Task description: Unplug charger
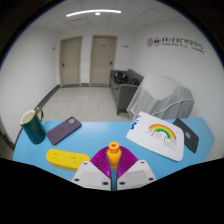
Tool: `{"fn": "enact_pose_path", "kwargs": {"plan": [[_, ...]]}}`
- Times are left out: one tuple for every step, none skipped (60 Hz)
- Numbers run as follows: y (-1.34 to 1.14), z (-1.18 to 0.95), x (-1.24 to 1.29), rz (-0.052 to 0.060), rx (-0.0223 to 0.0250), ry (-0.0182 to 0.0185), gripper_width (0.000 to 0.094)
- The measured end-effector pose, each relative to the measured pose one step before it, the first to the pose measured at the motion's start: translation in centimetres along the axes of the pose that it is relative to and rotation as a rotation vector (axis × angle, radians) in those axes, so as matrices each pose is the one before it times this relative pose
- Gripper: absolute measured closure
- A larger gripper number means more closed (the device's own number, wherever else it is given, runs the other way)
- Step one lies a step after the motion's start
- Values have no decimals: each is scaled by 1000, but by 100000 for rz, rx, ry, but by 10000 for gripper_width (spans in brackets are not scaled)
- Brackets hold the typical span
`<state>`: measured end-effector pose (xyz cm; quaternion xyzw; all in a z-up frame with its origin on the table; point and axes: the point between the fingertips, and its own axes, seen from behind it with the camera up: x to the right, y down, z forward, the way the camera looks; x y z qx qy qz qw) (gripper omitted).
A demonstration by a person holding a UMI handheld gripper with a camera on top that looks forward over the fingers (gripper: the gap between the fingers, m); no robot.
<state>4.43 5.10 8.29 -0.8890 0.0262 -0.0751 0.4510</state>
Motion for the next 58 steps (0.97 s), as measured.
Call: {"fn": "enact_pose_path", "kwargs": {"plan": [[1323,229,-95,144,-2310,-957,894],[1033,312,-164,-41,-2573,-730,894],[908,329,-120,176,-2261,-540,895],[882,341,-119,306,-2053,-326,894],[744,345,-114,263,-1831,-272,894],[636,312,-118,191,-1595,-315,893],[513,320,-136,122,-1151,-349,892],[362,296,-80,129,-792,-217,892],[281,330,-96,76,-1239,202,892],[385,293,-18,131,-1051,111,891],[316,275,23,19,-1065,111,890],[332,265,18,-142,-1243,22,888],[247,281,37,-228,-1095,100,886],[158,229,89,-94,-848,357,885],[112,235,76,37,-714,442,884],[84,239,60,95,-664,294,880],[85,212,62,227,-744,292,870],[2,198,58,434,-1097,66,848],[16,143,-138,644,-441,-427,830],[-41,88,-192,557,-38,-1020,807],[-237,110,-296,518,594,-1526,793],[-162,93,-398,462,306,-1909,766],[-54,51,-385,440,-173,-2056,751],[19,34,-344,560,-537,-1973,737],[56,-3,-249,729,-646,-1568,721],[-22,5,-146,1008,-715,-600,710],[16,-31,58,713,-237,-259,696],[-58,-48,125,354,-41,23,659],[-63,-84,143,72,418,191,620],[-39,-91,245,-330,477,640,578],[-77,-125,262,-572,576,602,506],[-105,-155,225,-429,768,518,444],[-109,-178,206,-147,864,331,393],[-58,-259,222,124,601,-326,333],[-50,-272,-25,249,805,-434,283],[-84,-315,-23,500,905,-775,252],[-98,-366,-92,671,959,-1075,208],[-72,-394,-107,859,921,-1157,176],[-70,-423,-40,1001,874,-1169,157],[-67,-467,-34,993,807,-1119,127],[-65,-513,-31,1019,792,-1039,111],[-95,-533,-16,926,913,-953,102],[-108,-581,22,802,977,-866,94],[-84,-613,-11,647,1013,-992,103],[-83,-619,14,533,1048,-970,103],[-87,-590,43,450,968,-881,100],[-56,-664,61,424,839,-801,110],[-50,-705,90,348,880,-607,112],[-29,-809,102,291,833,-584,111],[-65,-713,82,331,895,-535,112],[-57,-744,175,191,1035,-463,110],[-65,-787,192,146,1060,-435,107],[-56,-819,183,137,1062,-477,111],[-65,-821,200,165,1118,-472,108],[-43,-870,222,161,1045,-432,107],[-40,-829,246,175,918,-412,107],[-4,-875,213,179,959,-286,107],[-25,-900,323,242,814,-277,102]]}}
